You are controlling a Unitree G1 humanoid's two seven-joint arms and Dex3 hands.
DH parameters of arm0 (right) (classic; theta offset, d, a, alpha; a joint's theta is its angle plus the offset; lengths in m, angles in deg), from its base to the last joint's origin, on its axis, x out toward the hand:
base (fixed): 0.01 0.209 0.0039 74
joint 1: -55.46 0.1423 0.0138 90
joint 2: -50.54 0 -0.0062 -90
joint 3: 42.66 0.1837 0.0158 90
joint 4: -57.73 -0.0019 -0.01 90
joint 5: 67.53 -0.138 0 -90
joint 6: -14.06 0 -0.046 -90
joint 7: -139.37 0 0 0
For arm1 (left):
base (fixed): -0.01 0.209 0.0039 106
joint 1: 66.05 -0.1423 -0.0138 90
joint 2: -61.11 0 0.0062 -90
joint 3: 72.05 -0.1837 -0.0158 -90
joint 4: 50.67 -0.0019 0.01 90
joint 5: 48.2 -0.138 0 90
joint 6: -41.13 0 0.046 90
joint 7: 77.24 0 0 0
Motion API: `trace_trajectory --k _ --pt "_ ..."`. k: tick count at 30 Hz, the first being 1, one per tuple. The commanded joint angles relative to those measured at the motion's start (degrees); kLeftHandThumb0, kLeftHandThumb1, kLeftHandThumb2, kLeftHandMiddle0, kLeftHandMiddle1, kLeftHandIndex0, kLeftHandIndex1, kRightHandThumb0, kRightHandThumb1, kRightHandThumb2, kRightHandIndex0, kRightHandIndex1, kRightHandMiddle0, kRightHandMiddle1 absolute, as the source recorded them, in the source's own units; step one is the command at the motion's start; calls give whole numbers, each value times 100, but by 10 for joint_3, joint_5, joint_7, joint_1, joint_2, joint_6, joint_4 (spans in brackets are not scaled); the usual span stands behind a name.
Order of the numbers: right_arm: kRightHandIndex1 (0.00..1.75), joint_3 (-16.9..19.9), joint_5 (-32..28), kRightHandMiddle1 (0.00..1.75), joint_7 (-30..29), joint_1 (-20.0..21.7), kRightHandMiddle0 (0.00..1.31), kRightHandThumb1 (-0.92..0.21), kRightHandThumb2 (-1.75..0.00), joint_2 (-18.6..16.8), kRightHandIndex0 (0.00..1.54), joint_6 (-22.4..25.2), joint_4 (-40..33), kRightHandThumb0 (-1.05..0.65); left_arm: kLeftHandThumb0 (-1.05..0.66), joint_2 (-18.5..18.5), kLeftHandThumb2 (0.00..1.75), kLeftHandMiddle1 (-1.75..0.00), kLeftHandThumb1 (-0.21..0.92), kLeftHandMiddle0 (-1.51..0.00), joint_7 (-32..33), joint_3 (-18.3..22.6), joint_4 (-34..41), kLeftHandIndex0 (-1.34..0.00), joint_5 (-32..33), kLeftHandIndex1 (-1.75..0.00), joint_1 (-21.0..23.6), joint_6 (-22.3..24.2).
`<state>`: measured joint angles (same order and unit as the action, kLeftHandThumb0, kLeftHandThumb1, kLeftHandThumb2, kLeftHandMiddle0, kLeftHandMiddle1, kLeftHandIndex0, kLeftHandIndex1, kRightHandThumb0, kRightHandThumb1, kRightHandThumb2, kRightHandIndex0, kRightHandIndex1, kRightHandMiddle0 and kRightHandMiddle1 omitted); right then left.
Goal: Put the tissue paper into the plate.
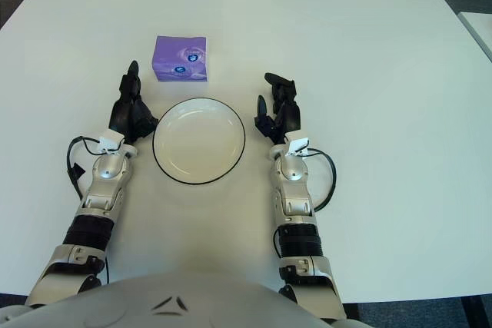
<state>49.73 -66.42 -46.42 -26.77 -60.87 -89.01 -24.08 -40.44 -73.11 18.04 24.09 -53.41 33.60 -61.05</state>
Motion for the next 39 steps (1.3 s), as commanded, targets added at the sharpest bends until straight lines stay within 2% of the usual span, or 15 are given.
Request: trace_trajectory --k 1,13,24,34,39 --pt "26 5 -10 99 1 -30 0 -88 -67 1 30 33 26 -53 -89 -4 119 0 92 0 -1 -1 -26 0 -1 -11 -28 11" --pt "26 9 -14 100 5 -27 0 -86 -67 1 30 30 31 -53 -87 1 121 0 92 0 11 9 7 0 -9 -14 -48 -30" --pt "26 11 -15 99 6 -25 0 -86 -68 2 30 28 37 -53 -89 5 124 -1 92 -1 21 18 81 0 -17 -19 -78 -35" --pt "25 11 -15 95 8 -23 0 -87 -68 4 30 26 42 -54 -90 8 123 -2 92 -4 32 52 162 0 -14 -30 -87 -27" --pt "25 12 -16 95 11 -23 0 -87 -68 4 30 24 43 -53 -91 9 121 -2 92 -5 59 64 167 0 -42 -30 -82 -68"
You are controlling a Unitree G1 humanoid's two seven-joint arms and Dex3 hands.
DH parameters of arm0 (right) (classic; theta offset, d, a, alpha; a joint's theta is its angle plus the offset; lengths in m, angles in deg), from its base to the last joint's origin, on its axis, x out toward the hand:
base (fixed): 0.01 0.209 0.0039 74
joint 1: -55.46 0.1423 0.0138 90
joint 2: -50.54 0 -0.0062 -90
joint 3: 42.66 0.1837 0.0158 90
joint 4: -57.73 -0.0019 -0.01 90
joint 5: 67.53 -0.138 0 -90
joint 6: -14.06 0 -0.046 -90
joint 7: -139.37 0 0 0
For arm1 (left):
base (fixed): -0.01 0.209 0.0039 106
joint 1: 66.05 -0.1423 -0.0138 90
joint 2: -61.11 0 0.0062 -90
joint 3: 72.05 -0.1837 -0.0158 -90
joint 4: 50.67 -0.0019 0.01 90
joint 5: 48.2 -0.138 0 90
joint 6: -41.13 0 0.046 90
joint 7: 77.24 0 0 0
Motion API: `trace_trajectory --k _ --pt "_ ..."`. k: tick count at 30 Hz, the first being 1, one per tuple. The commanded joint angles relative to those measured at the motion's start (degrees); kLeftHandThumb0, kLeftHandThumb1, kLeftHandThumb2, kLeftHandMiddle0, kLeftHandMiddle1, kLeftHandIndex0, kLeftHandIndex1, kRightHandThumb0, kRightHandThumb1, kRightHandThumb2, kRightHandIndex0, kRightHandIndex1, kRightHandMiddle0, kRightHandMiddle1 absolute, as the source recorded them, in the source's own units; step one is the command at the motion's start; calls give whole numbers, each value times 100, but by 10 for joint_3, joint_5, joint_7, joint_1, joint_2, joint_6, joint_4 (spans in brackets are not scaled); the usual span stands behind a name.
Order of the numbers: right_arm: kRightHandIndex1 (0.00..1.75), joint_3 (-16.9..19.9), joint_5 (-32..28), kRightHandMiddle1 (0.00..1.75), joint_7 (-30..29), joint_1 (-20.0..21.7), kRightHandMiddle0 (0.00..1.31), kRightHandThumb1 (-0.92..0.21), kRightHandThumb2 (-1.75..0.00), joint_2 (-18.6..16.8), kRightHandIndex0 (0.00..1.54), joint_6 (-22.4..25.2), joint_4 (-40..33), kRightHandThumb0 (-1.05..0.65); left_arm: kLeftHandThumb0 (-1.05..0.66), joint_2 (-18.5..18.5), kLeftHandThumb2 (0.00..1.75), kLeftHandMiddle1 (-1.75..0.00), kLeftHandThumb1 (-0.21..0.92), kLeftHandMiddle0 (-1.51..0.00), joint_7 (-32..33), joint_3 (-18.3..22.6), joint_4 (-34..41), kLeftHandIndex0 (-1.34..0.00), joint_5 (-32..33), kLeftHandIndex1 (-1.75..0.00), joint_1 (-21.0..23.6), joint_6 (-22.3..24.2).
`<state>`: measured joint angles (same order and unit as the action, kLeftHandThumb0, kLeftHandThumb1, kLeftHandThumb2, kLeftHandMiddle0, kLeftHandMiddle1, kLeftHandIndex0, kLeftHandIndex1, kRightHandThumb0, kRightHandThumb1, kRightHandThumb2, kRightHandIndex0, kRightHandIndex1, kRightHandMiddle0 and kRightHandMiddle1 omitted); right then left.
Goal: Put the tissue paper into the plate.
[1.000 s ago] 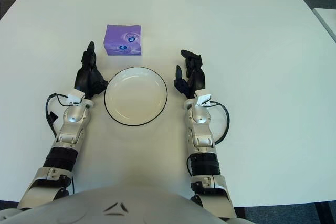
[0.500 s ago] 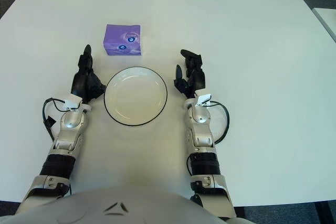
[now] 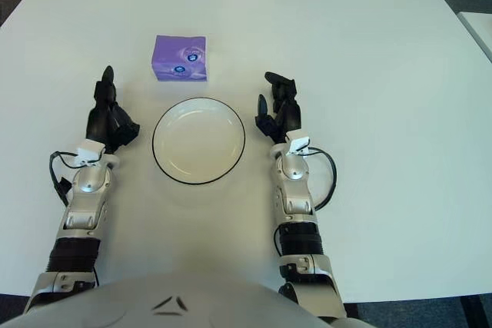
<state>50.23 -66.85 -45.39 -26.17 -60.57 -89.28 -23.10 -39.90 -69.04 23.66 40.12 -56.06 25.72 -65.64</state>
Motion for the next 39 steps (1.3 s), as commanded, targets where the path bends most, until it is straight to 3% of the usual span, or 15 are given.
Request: trace_trajectory --k 1,9,14,16,20,24,39 --pt "25 7 -12 95 1 -29 0 -87 -68 1 30 27 34 -53 -91 5 121 -2 92 -5 26 11 5 0 -23 -29 -3 -30" --pt "25 7 -12 94 4 -28 0 -87 -68 1 29 25 38 -53 -96 43 117 -1 92 -5 77 55 -33 0 -64 -22 18 -97" --pt "25 7 -13 94 7 -25 0 -88 -68 2 29 21 44 -54 -97 76 115 0 92 -2 92 83 -13 0 -84 -20 66 -76" --pt "25 8 -14 94 8 -24 0 -89 -68 2 29 19 47 -54 -97 98 113 0 92 -1 98 93 2 0 -101 -16 108 -56" --pt "25 9 -13 94 9 -22 0 -89 -68 3 29 16 53 -55 -97 127 110 0 92 0 119 102 -4 0 -131 -12 152 -57" --pt "25 10 -12 95 8 -21 0 -89 -67 1 29 15 56 -54 -100 146 107 0 92 0 137 116 -17 0 -141 -9 157 -57" --pt "25 11 -11 96 7 -17 0 -89 -67 -1 30 7 69 -53 -102 152 106 0 92 0 146 114 -24 0 -143 -7 159 -58"
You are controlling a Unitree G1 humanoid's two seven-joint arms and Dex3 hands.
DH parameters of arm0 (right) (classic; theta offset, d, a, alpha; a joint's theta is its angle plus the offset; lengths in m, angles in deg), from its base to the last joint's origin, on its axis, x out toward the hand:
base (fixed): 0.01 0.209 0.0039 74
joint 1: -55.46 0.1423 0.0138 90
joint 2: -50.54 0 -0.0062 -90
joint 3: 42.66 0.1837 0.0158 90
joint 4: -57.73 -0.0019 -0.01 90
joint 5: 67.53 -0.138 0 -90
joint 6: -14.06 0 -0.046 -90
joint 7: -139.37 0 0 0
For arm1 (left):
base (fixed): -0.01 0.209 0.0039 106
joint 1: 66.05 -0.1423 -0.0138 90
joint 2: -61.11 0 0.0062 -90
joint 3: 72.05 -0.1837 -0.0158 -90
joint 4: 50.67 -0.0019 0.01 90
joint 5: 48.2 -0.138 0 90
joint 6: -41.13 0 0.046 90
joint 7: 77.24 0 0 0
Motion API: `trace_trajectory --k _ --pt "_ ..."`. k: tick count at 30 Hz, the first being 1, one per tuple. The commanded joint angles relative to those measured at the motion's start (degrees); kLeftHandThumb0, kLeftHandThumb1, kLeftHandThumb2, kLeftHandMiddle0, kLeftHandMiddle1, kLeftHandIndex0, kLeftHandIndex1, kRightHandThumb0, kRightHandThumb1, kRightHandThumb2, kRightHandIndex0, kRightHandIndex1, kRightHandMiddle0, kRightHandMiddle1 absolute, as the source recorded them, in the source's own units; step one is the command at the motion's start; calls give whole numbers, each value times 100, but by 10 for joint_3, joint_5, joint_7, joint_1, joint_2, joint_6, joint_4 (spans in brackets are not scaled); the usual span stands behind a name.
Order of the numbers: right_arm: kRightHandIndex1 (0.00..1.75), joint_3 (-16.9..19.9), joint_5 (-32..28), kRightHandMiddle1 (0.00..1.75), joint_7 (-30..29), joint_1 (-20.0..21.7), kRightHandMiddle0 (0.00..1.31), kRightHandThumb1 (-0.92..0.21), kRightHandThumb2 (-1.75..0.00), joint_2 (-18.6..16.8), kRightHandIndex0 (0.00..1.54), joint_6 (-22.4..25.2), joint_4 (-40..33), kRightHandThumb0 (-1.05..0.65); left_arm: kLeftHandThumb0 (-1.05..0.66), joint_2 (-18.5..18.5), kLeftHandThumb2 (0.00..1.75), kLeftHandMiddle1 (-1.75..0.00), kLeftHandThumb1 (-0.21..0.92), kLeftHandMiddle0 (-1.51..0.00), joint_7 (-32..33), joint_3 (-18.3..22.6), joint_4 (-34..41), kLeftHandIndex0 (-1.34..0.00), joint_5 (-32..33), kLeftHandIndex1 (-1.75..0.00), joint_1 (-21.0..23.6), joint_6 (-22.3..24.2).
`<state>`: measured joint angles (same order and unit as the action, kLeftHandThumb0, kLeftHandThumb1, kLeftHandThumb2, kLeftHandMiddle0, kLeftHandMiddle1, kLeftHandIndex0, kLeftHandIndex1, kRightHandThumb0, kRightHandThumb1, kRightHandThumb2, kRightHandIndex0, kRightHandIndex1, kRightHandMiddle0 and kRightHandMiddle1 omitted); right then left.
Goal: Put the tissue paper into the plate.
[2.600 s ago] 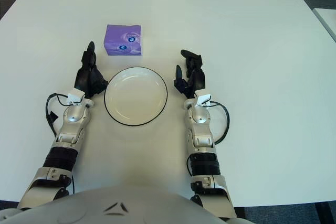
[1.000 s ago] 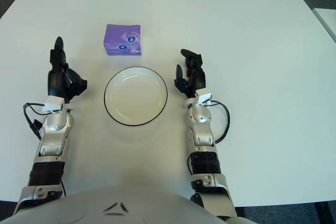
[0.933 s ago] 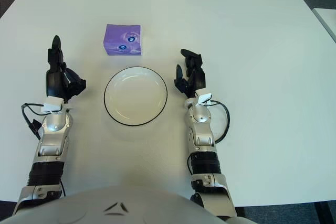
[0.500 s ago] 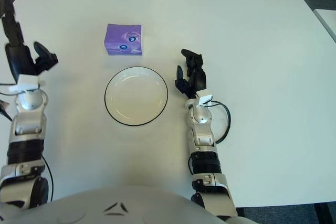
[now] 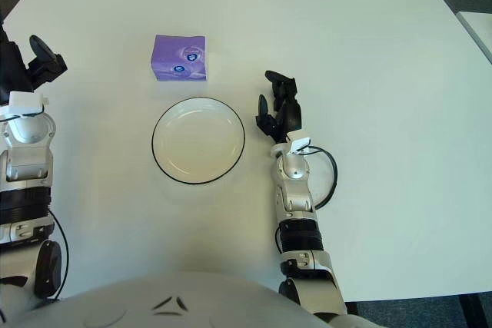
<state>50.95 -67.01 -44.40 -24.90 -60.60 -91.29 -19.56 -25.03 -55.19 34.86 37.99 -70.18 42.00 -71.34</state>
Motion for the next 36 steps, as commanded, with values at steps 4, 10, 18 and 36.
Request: trace_trajectory --k 4,10,18,36 --pt "25 4 -8 96 -3 -28 0 -89 -67 -2 30 25 37 -53 -102 5 106 0 92 0 9 1 -6 0 -1 -7 -3 -2" --pt "24 4 -7 96 -5 -26 0 -89 -67 -3 30 23 42 -53 -102 7 106 0 92 0 10 1 -11 0 0 -7 -2 -5" --pt "24 3 -6 96 -7 -23 0 -89 -67 -5 30 18 49 -53 -102 10 106 0 92 0 11 2 -19 0 2 -7 -1 -9" --pt "24 -2 -3 96 -15 -18 0 -89 -67 -7 30 10 62 -53 -102 16 106 0 92 0 12 5 -35 0 6 -7 2 -21"
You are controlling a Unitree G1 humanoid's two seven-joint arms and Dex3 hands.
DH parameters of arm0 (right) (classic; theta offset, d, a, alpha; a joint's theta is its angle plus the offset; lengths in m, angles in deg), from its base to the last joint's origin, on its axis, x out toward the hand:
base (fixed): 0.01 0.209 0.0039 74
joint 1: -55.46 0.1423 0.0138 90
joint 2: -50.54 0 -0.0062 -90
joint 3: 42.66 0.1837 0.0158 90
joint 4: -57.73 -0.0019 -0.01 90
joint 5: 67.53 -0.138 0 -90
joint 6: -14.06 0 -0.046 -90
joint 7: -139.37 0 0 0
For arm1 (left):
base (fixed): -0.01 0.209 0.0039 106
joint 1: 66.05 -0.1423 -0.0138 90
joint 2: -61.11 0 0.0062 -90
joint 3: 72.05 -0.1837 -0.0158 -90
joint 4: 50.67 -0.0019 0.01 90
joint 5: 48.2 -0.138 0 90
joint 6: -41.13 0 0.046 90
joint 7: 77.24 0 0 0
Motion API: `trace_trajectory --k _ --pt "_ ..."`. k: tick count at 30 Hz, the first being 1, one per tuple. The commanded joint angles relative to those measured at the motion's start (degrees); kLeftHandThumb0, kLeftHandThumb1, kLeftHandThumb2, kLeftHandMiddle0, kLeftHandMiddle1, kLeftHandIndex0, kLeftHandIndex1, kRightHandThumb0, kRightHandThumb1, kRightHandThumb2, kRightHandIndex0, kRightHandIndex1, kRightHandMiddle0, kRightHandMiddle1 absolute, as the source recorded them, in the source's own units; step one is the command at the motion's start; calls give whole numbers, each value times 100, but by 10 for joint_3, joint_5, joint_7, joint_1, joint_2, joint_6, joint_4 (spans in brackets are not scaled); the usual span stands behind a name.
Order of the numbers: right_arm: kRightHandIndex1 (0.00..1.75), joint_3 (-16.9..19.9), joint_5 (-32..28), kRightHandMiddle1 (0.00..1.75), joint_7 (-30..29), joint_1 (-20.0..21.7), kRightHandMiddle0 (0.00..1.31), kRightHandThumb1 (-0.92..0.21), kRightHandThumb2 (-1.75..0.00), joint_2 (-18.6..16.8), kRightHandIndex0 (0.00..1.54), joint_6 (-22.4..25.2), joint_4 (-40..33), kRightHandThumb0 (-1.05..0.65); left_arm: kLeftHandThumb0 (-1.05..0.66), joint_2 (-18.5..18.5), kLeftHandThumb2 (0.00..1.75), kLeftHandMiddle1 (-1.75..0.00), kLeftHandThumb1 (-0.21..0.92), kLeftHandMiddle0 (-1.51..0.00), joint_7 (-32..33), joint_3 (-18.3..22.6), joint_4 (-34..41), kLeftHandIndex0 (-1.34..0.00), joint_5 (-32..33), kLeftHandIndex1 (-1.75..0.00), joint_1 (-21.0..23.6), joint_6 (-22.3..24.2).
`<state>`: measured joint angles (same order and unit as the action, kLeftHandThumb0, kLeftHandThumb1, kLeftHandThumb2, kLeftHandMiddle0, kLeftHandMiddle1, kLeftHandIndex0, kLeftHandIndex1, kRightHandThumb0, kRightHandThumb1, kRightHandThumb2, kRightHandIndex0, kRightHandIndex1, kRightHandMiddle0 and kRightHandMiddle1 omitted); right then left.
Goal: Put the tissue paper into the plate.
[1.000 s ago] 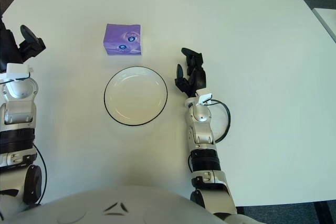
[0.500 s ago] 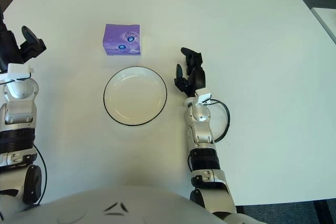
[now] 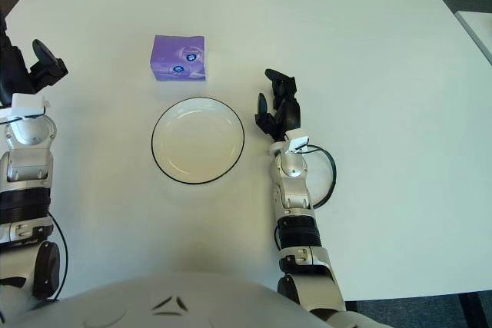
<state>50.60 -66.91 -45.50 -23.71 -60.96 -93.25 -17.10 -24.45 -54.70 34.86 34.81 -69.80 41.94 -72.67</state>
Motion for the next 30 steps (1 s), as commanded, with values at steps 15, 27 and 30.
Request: trace_trajectory --k 15,27,30 --pt "25 -1 0 100 -10 -15 0 -87 -65 -4 32 22 61 -57 -104 197 101 0 92 0 -265 -250 -223 0 -316 -18 367 54" --pt "26 -1 1 100 -12 -9 0 -86 -65 -6 32 17 74 -56 -105 197 95 0 92 0 -175 -345 -391 0 -391 -12 490 3" --pt "25 -1 1 99 -13 -8 0 -86 -65 -6 32 15 77 -56 -105 200 93 0 92 0 -156 -367 -422 0 -398 -9 508 -8"
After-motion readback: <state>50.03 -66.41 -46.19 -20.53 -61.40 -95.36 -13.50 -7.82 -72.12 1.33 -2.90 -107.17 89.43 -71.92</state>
